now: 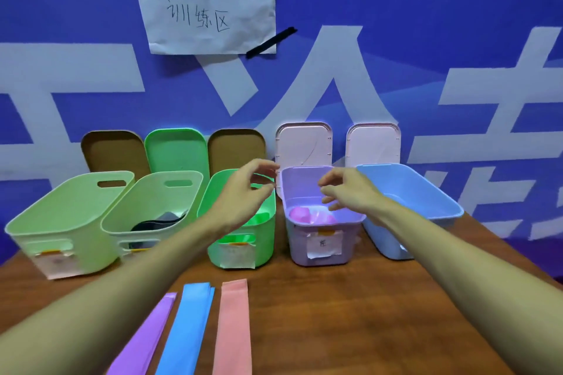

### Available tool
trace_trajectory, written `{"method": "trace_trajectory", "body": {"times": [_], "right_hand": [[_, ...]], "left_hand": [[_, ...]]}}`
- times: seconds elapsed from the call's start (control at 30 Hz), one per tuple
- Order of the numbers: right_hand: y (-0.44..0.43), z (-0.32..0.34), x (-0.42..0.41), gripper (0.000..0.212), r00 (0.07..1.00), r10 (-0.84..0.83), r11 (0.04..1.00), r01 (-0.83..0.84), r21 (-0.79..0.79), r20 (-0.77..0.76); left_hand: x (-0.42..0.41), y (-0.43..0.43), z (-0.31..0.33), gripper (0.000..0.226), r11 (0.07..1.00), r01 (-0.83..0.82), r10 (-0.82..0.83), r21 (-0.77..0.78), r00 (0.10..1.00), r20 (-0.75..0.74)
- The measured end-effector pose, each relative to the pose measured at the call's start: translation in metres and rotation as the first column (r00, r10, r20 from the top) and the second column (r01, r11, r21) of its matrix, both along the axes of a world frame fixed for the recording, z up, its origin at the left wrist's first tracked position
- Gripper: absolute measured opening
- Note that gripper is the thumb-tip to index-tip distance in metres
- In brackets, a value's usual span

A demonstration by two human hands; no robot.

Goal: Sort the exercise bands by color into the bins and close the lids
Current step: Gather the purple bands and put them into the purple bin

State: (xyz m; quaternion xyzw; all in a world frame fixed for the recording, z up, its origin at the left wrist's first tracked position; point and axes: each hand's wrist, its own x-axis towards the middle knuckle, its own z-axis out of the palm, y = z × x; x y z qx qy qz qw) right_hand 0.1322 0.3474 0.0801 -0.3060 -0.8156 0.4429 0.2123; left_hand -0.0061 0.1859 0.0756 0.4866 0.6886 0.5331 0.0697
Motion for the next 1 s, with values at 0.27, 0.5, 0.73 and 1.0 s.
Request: {"method": "trace_trajectory", "body": {"times": [0.27,0.5,0.73,1.0], "right_hand": [[-0.104,-0.05,-0.053,0.011,0.934,0.327,0.933,-0.343,0.112,0.141],[-0.178,-0.099,-0.109,0.016,0.847,0.452,0.826,-0.516,0.228,0.28],[-0.19,-0.151,-0.144,0.021,0.907,0.36,0.912,-0.392,0.122,0.22],[-0.209,-0.204,-0.159,0.013,0.992,0.109,0.966,-0.122,0.227,0.068]], "left_hand": [[-0.039,-0.14,-0.069,0.031,0.972,-0.194,0.21,-0.129,0.97,0.124],[-0.076,-0.219,-0.143,0.019,0.877,-0.301,0.348,-0.375,0.935,0.062],[-0.091,-0.207,-0.19,0.02,0.829,-0.419,0.438,-0.37,0.898,-0.037],[-0.093,-0.198,-0.207,0.026,0.77,-0.523,0.458,-0.365,0.851,-0.256]]}}
